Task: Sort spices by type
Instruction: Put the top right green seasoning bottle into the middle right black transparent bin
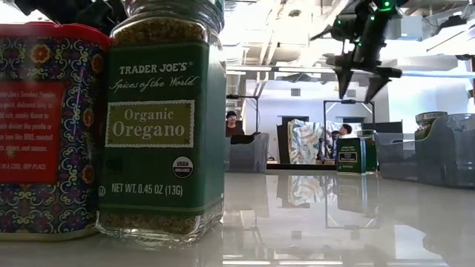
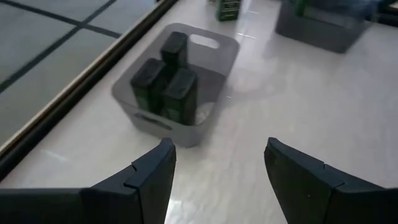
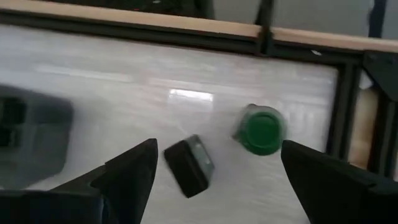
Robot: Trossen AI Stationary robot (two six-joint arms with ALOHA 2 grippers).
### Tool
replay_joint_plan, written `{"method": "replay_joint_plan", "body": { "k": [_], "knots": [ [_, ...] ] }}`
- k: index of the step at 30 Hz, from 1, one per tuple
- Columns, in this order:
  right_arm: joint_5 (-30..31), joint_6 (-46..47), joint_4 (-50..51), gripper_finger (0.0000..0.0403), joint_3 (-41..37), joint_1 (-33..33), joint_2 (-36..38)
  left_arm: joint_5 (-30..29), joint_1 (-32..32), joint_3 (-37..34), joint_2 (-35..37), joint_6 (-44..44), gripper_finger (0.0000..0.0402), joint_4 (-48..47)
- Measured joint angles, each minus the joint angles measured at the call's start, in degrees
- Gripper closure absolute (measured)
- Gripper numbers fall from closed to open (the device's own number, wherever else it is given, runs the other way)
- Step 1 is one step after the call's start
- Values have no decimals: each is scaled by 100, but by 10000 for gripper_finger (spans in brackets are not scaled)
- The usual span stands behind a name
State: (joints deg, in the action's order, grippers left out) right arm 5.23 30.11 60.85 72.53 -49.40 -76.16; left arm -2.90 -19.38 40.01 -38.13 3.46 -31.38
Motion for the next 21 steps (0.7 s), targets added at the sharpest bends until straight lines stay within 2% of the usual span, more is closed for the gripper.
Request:
{"method": "replay_joint_plan", "body": {
  "k": [4,9,13,21],
  "knots": [
    [1,86,13,37,-194,-320,-2,-148,-29,0,-13,-160,166,39],
    [148,766,67,37,-542,-486,-4,-158,-385,-295,75,-626,166,754],
    [246,1340,66,37,-766,-434,-42,-150,-725,-553,171,-938,166,1192],
    [632,2121,42,37,-756,-54,-744,-12,-1173,-616,191,-1199,166,1198]
  ]
}}
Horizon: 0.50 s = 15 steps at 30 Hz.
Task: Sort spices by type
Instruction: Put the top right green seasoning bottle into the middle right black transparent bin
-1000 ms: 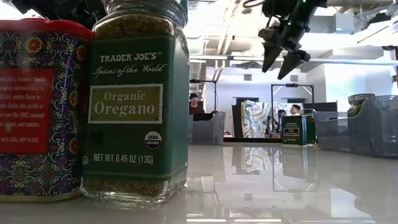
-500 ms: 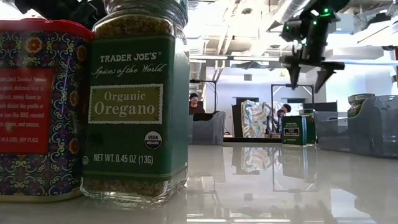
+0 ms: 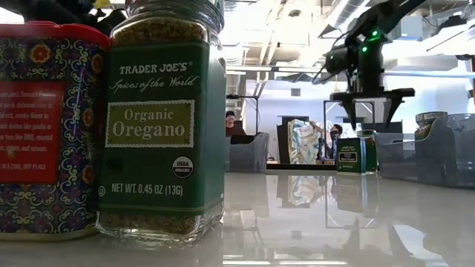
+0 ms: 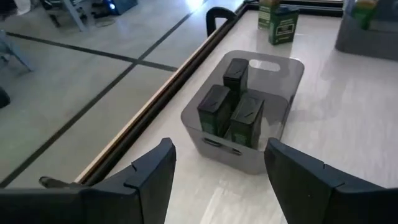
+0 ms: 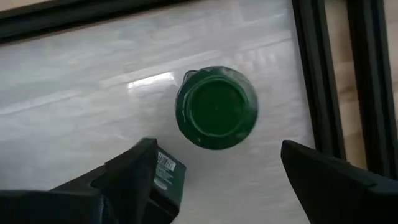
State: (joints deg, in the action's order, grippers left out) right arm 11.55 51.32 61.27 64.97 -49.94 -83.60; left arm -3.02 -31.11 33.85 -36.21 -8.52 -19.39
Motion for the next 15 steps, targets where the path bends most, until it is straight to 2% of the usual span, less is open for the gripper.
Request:
{"method": "replay_joint_plan", "body": {
  "k": [3,8,15],
  "knots": [
    [77,288,-41,37,0,10,-203,91,-113,0,1,81,166,-3],
    [233,774,-293,37,0,-58,-432,609,-233,0,1,-192,166,-9],
    [380,1012,-388,38,2,-246,-805,716,-276,0,1,-518,166,-60]
  ]
}}
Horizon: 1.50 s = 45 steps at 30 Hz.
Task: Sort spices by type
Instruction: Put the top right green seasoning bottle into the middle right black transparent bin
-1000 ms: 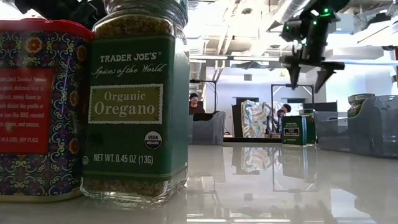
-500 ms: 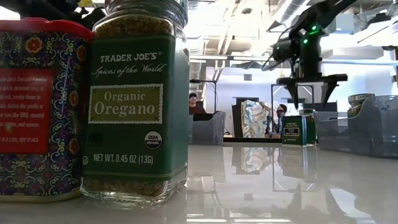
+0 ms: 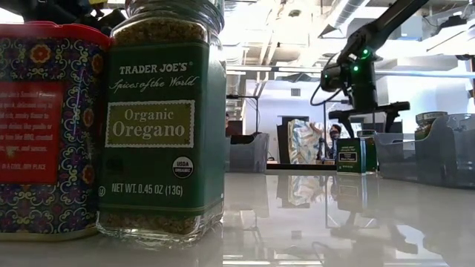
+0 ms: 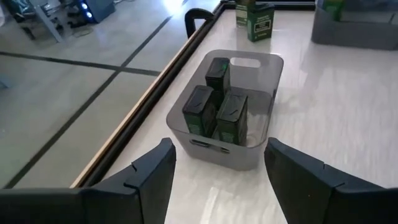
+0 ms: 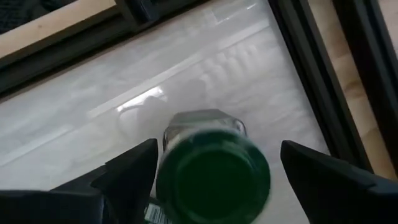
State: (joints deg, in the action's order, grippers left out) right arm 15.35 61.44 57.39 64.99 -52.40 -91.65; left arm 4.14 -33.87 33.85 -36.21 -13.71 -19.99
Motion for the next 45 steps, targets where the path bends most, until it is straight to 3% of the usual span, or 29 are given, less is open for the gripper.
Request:
{"method": "replay_joint_plan", "body": {
  "k": [6,15,23,35,39,45],
  "knots": [
    [-17,-48,-106,68,0,-29,-220,11,-4,0,0,-148,166,-22],
    [-48,-203,-89,184,6,30,-309,10,-4,0,0,-169,166,-27],
    [-221,-957,-113,186,-2,240,87,10,-4,0,2,-143,166,-27],
    [-695,-1793,-372,186,0,1040,2436,9,-4,0,0,-156,166,13],
    [-805,-2160,-330,186,0,1541,3013,9,-2,0,0,-154,166,13],
    [-925,-3812,-187,186,0,2730,3304,9,-2,0,0,246,166,4]
  ]
}}
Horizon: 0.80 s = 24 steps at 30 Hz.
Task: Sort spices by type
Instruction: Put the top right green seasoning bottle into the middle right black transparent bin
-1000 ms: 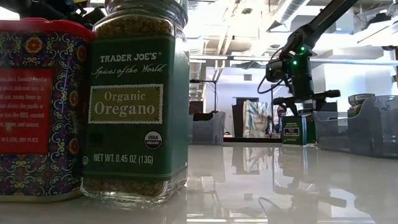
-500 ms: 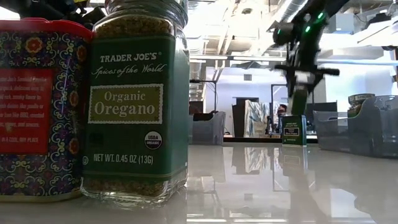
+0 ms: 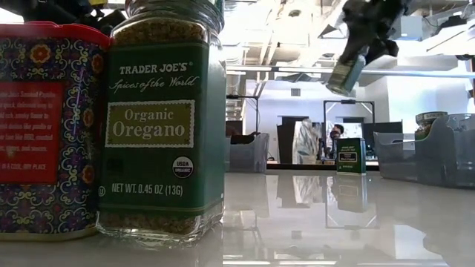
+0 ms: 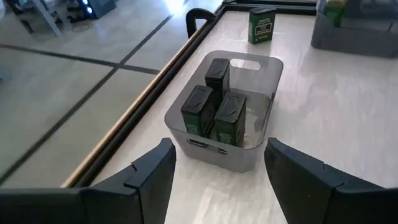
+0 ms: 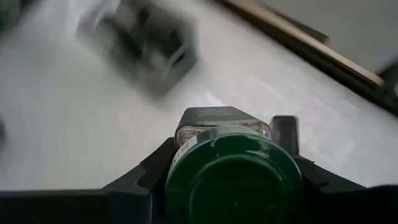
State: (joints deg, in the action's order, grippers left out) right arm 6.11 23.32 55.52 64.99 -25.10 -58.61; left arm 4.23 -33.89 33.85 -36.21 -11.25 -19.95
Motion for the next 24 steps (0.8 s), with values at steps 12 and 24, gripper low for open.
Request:
{"method": "replay_joint_plan", "body": {
  "k": [12,24],
  "knots": [
    [-150,-471,1509,183,0,1887,-198,301,0,0,0,479,166,-4],
    [-137,-972,1807,184,-642,2487,29,372,7,0,0,809,166,-5]
  ]
}}
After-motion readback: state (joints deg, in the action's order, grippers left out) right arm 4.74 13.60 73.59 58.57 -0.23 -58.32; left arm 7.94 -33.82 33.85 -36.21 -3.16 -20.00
